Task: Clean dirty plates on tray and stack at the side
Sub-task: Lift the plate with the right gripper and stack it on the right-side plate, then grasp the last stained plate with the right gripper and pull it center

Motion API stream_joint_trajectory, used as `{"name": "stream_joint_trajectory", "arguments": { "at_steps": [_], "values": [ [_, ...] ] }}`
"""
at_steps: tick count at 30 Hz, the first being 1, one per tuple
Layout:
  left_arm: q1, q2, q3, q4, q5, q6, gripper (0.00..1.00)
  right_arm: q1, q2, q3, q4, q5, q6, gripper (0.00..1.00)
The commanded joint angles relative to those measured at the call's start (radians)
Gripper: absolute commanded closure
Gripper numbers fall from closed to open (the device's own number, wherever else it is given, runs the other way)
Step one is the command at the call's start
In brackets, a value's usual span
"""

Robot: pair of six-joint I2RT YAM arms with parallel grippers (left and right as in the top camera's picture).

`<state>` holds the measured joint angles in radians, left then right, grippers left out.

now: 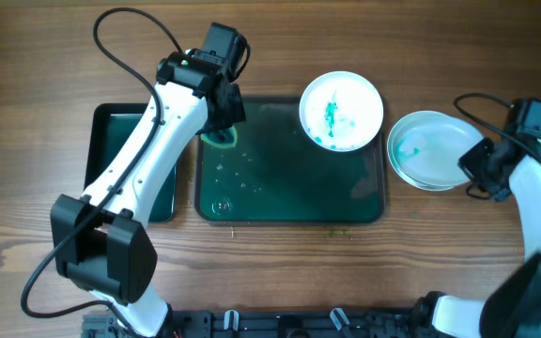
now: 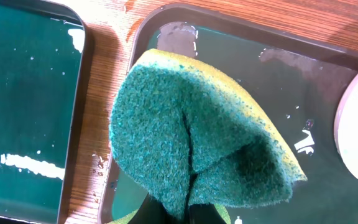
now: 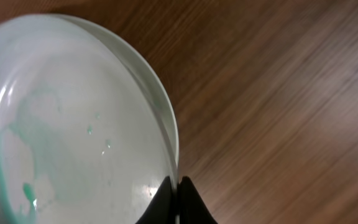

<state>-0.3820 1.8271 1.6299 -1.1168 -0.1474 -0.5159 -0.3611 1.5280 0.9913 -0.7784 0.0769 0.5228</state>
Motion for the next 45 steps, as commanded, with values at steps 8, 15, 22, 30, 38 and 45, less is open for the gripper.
{"name": "stream_joint_trajectory", "arguments": {
  "at_steps": [8, 15, 22, 30, 38, 45],
  "values": [
    [-0.007, 0.0, 0.006, 0.01, 0.002, 0.015, 0.96, 0.091, 0.016, 0.243, -0.014, -0.39, -0.304, 0.37],
    [-0.007, 0.0, 0.006, 0.016, 0.002, 0.015, 0.96, 0.349, 0.236, 0.277, 0.255, -0.277, -0.411, 0.4],
    [-0.007, 0.0, 0.006, 0.029, 0.002, 0.014, 0.96, 0.366, 0.473, 0.277, 0.399, -0.289, -0.508, 0.61],
    [-0.007, 0.0, 0.006, 0.033, 0.002, 0.015, 0.96, 0.371, 0.422, 0.278, 0.318, -0.381, -0.493, 0.96],
    [-0.007, 0.0, 0.006, 0.036, 0.002, 0.015, 0.96, 0.648, 0.236, 0.246, 0.007, -0.387, -0.057, 0.96],
    [-0.007, 0.0, 0.006, 0.037, 0.01, 0.01, 0.96, 0.793, 0.25, 0.098, 0.225, -0.328, 0.154, 0.96]
  ]
}}
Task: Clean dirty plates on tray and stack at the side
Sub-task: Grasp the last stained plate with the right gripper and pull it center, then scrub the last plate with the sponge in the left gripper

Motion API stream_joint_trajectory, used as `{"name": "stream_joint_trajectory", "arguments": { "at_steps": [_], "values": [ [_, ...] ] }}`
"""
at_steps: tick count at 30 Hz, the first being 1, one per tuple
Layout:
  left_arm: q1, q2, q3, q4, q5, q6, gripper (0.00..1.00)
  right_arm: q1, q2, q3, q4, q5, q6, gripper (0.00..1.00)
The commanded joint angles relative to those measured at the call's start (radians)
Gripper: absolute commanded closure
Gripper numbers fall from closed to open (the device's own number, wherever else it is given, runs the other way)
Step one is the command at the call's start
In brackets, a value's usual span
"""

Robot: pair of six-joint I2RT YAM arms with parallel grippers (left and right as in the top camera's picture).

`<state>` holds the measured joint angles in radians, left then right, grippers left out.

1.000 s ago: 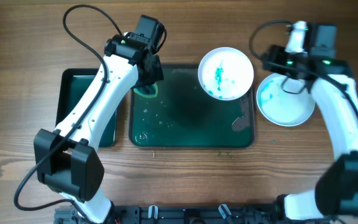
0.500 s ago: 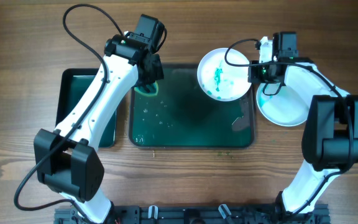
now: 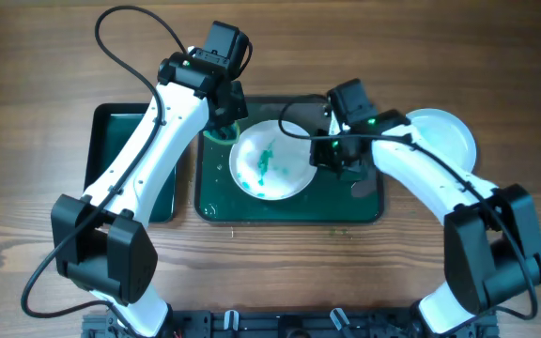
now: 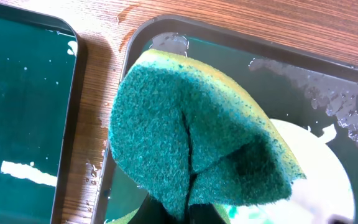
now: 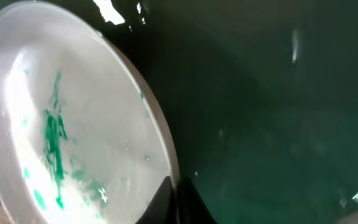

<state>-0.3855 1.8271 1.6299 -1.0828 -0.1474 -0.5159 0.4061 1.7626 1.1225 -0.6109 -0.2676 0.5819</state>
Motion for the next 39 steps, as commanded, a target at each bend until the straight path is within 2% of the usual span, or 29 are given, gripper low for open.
{"name": "stream_joint_trajectory", "arguments": {
  "at_steps": [1, 2, 4, 8, 9, 12, 14, 17, 20, 24, 29, 32, 34, 36, 38, 39],
  "values": [
    [-0.003, 0.0, 0.006, 0.003, 0.022, 0.01, 0.96, 0.034, 0.015, -0.036, 0.076, 0.026, 0.099, 0.91],
    [-0.003, 0.0, 0.006, 0.002, 0.028, 0.004, 0.96, 0.035, 0.015, -0.036, 0.085, 0.035, 0.098, 0.84],
    [-0.003, 0.0, 0.006, 0.002, 0.039, 0.002, 0.96, 0.035, 0.016, -0.036, 0.088, 0.068, 0.097, 0.76],
    [-0.005, 0.006, 0.005, 0.0, 0.111, -0.018, 0.96, 0.035, 0.064, -0.036, 0.111, 0.087, 0.08, 0.75],
    [-0.005, 0.01, -0.001, -0.002, 0.126, -0.02, 0.96, 0.035, 0.096, -0.036, 0.117, 0.077, 0.079, 0.76],
    [-0.005, 0.019, -0.066, 0.013, 0.126, -0.019, 0.96, 0.035, 0.176, -0.036, 0.126, -0.001, 0.074, 0.9],
    [-0.01, 0.019, -0.121, 0.055, 0.145, 0.004, 0.96, 0.035, 0.177, -0.036, 0.135, -0.004, 0.076, 0.96],
    [-0.04, 0.019, -0.207, 0.141, 0.228, 0.114, 0.96, 0.035, 0.177, -0.036, 0.151, -0.005, 0.076, 0.96],
    [-0.091, 0.021, -0.336, 0.28, 0.232, 0.121, 0.96, 0.035, 0.177, -0.036, 0.151, -0.012, 0.071, 0.96],
    [-0.089, 0.022, -0.512, 0.477, 0.208, 0.114, 0.96, 0.035, 0.177, -0.036, 0.154, -0.027, 0.048, 0.96],
    [-0.084, 0.027, -0.531, 0.484, 0.134, -0.026, 0.96, 0.035, 0.177, -0.036, 0.154, -0.03, 0.046, 0.96],
    [-0.084, 0.036, -0.531, 0.467, 0.127, -0.054, 0.96, 0.035, 0.177, -0.036, 0.152, -0.03, 0.046, 0.96],
    [-0.084, 0.047, -0.531, 0.48, 0.159, 0.004, 0.96, 0.035, 0.177, -0.036, 0.158, -0.031, 0.046, 0.96],
    [-0.084, 0.053, -0.531, 0.551, 0.324, 0.208, 0.96, 0.035, 0.177, -0.036, 0.165, -0.034, 0.046, 0.96],
    [-0.084, 0.053, -0.531, 0.566, 0.291, 0.225, 0.96, 0.035, 0.177, -0.036, 0.165, -0.034, 0.04, 0.96],
    [-0.082, 0.053, -0.531, 0.566, 0.225, 0.219, 0.96, 0.035, 0.177, -0.036, 0.165, -0.034, 0.027, 0.96]
  ]
}}
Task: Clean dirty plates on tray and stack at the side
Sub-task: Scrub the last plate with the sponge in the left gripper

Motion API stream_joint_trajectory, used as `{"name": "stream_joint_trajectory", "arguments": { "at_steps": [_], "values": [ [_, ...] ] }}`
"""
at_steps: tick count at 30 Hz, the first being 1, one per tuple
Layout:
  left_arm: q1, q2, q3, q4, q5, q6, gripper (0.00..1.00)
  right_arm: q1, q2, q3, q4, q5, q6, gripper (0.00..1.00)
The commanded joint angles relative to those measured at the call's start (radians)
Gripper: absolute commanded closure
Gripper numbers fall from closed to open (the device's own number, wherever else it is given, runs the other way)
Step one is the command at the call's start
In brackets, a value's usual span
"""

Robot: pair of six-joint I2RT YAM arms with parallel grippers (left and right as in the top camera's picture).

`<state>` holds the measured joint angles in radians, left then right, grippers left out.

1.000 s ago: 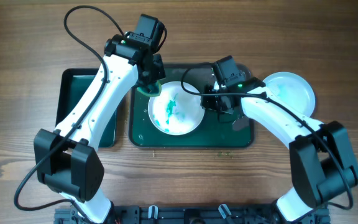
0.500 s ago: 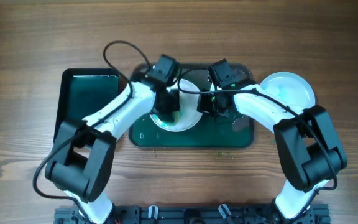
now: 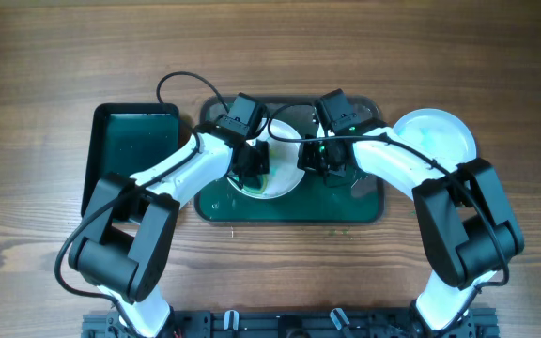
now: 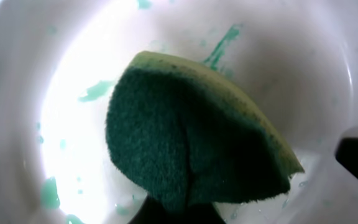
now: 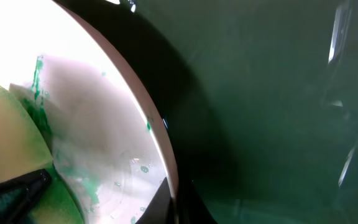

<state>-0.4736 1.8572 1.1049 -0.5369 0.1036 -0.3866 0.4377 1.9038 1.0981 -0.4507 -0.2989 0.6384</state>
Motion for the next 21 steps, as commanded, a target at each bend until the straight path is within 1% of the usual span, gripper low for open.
{"name": "stream_joint_trajectory", "arguments": {
  "at_steps": [1, 3, 4, 5, 8, 9, 11, 12, 14, 15, 17, 19, 20, 21],
  "values": [
    [0.009, 0.023, -0.006, 0.015, -0.172, 0.034, 0.96, 0.003, 0.036, -0.012, 0.003, -0.003, -0.034, 0.96],
    [0.014, 0.023, -0.006, -0.019, -0.302, -0.078, 0.96, 0.003, 0.036, -0.012, 0.003, -0.003, -0.033, 0.96],
    [0.021, 0.023, -0.006, -0.045, -0.318, -0.129, 0.96, 0.003, 0.035, -0.012, 0.004, -0.003, -0.033, 0.96],
    [0.023, 0.023, -0.006, -0.071, -0.313, -0.162, 0.96, 0.003, 0.036, -0.012, 0.006, -0.003, -0.033, 0.96],
    [0.019, 0.023, -0.006, -0.127, -0.209, -0.17, 0.96, 0.003, 0.036, -0.012, 0.013, -0.003, -0.033, 0.96],
    [0.017, 0.023, -0.006, -0.126, -0.134, -0.131, 0.96, 0.003, 0.036, -0.012, 0.013, -0.003, -0.033, 0.96],
    [0.015, 0.023, -0.006, -0.077, 0.098, 0.05, 0.96, 0.003, 0.036, -0.012, 0.014, -0.01, -0.034, 0.96],
    [0.015, 0.023, -0.006, -0.038, 0.183, 0.124, 0.96, 0.003, 0.036, -0.012, 0.016, -0.01, -0.035, 0.96],
    [0.015, 0.023, -0.006, 0.094, 0.191, 0.128, 0.96, 0.003, 0.036, -0.012, 0.016, -0.011, -0.036, 0.96],
    [0.015, 0.023, -0.006, 0.16, 0.139, 0.106, 0.96, 0.003, 0.036, -0.012, 0.016, -0.015, -0.036, 0.96],
    [0.015, 0.023, -0.006, 0.214, -0.025, 0.039, 0.96, 0.003, 0.036, -0.012, 0.016, -0.018, -0.036, 0.96],
    [0.015, 0.023, -0.006, 0.204, -0.274, -0.068, 0.96, 0.003, 0.036, -0.012, 0.016, -0.018, -0.036, 0.96],
    [0.015, 0.023, -0.006, 0.177, -0.378, -0.125, 0.96, 0.003, 0.036, -0.012, 0.017, -0.018, -0.036, 0.96],
    [0.016, 0.024, -0.006, 0.135, -0.441, -0.178, 0.96, 0.003, 0.036, -0.012, 0.021, -0.018, -0.036, 0.95]
  ]
}}
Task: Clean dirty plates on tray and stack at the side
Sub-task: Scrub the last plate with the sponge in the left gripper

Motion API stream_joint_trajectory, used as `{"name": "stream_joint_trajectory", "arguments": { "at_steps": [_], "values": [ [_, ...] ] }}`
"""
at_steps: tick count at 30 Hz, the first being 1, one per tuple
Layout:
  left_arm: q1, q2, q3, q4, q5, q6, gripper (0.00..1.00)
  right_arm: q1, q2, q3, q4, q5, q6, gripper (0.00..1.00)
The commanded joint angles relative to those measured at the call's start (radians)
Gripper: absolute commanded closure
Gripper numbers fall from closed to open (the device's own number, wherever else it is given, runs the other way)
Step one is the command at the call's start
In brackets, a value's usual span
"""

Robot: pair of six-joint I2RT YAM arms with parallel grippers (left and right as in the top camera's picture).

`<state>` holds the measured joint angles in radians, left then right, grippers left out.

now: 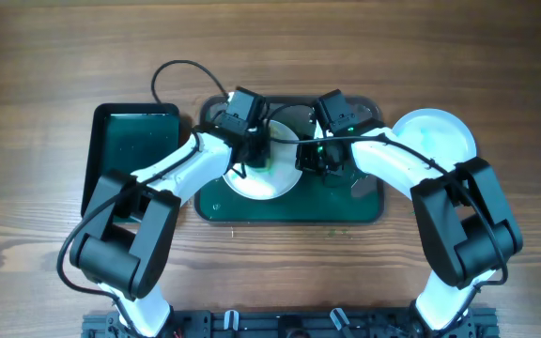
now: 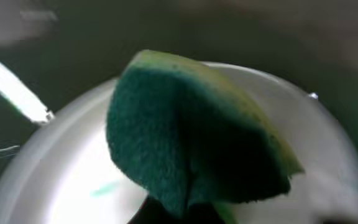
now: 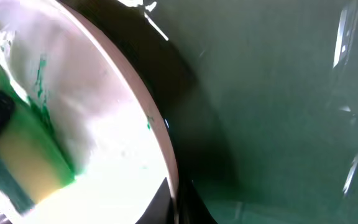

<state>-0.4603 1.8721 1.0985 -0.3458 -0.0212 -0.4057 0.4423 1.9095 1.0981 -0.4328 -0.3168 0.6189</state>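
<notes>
A white plate with green smears sits in the dark green tray. My left gripper is shut on a green and yellow sponge, which is over the plate's upper left part. My right gripper is shut on the plate's right rim. The sponge also shows at the left of the right wrist view. A second white plate with faint green marks lies on the table to the right of the tray.
A smaller green tray holding water lies to the left of the main tray. Both arms cross over the main tray. Bare wooden table surrounds the trays.
The sponge in my left gripper has shifted from the plate's middle toward its upper left edge. My right gripper still holds the plate's rim in the same place.
At first the sponge hung over the tray's left end while my right gripper held a plate lying right of the tray. Then my right gripper held the smeared plate in the tray's middle. Later the sponge was on that plate, and now it is near the plate's edge.
</notes>
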Motion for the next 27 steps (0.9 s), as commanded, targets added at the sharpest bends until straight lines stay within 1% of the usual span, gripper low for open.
{"name": "stream_joint_trajectory", "arguments": {
  "at_steps": [1, 2, 3, 5, 6, 7, 8, 10, 12, 13, 14, 16, 17, 18, 20, 21, 22, 23, 24, 25, 26, 27],
  "values": [
    [0.002, 0.01, 0.0, -0.094, -0.32, -0.189, 0.96, -0.001, 0.03, -0.012, 0.006, 0.0, -0.016, 0.96],
    [-0.001, 0.012, 0.0, -0.132, -0.296, -0.21, 0.96, -0.001, 0.03, -0.012, 0.006, 0.0, -0.016, 0.96],
    [-0.009, 0.013, 0.0, -0.17, -0.203, -0.196, 0.96, -0.001, 0.03, -0.012, 0.006, 0.0, -0.016, 0.96],
    [-0.024, 0.013, 0.0, -0.195, 0.135, -0.057, 0.96, -0.001, 0.03, -0.012, 0.003, 0.0, -0.017, 0.96],
    [-0.027, 0.013, 0.0, -0.194, 0.278, -0.017, 0.96, -0.001, 0.03, -0.012, 0.003, -0.001, -0.016, 0.96],
    [-0.031, 0.013, 0.0, -0.18, 0.459, 0.016, 0.96, -0.001, 0.03, -0.012, 0.006, -0.024, -0.016, 0.96],
    [-0.031, 0.013, 0.001, -0.162, 0.491, 0.017, 0.96, -0.001, 0.03, -0.012, 0.003, -0.037, -0.017, 0.96],
    [-0.026, 0.013, 0.001, -0.105, 0.409, -0.004, 0.96, -0.001, 0.03, -0.012, 0.002, -0.047, -0.017, 0.96],
    [-0.011, 0.013, 0.001, -0.031, 0.208, -0.045, 0.96, -0.001, 0.03, -0.012, -0.005, -0.048, -0.016, 0.96],
    [-0.008, 0.013, 0.001, -0.027, 0.142, -0.053, 0.96, -0.001, 0.03, -0.012, -0.005, -0.048, -0.016, 0.96],
    [-0.001, 0.013, 0.001, -0.033, -0.004, -0.064, 0.96, -0.001, 0.03, -0.012, -0.005, -0.048, -0.016, 0.96],
    [0.01, 0.013, 0.001, -0.064, -0.294, -0.127, 0.96, -0.001, 0.03, -0.012, -0.004, -0.043, -0.016, 0.96],
    [0.014, 0.013, 0.001, -0.071, -0.384, -0.147, 0.96, -0.001, 0.03, -0.012, 0.0, -0.04, -0.016, 0.96],
    [0.014, 0.014, 0.001, -0.085, -0.454, -0.18, 0.96, -0.002, 0.03, -0.012, 0.006, -0.028, -0.014, 0.96],
    [0.013, 0.014, 0.001, -0.114, -0.453, -0.206, 0.96, -0.005, 0.03, -0.012, 0.002, 0.01, -0.013, 0.96],
    [0.013, 0.014, 0.001, -0.157, -0.406, -0.232, 0.96, -0.01, 0.03, -0.012, -0.004, 0.008, -0.013, 0.96],
    [0.013, 0.014, 0.001, -0.178, -0.346, -0.232, 0.96, -0.014, 0.03, -0.012, -0.009, 0.001, -0.016, 0.96],
    [0.015, 0.014, 0.001, -0.204, -0.233, -0.231, 0.96, -0.014, 0.03, -0.012, -0.008, -0.027, -0.032, 0.96],
    [0.015, 0.014, 0.001, -0.225, -0.079, -0.227, 0.96, -0.014, 0.03, -0.012, 0.004, -0.089, -0.065, 0.96],
    [0.015, 0.014, 0.001, -0.235, 0.085, -0.184, 0.96, -0.014, 0.03, -0.012, 0.011, -0.14, -0.079, 0.96],
    [0.013, 0.014, 0.001, -0.232, 0.266, -0.097, 0.96, -0.014, 0.031, -0.012, 0.031, -0.201, -0.121, 0.96],
    [0.013, 0.014, 0.001, -0.228, 0.388, -0.029, 0.96, -0.014, 0.031, -0.012, 0.047, -0.249, -0.149, 0.96]
  ]
}}
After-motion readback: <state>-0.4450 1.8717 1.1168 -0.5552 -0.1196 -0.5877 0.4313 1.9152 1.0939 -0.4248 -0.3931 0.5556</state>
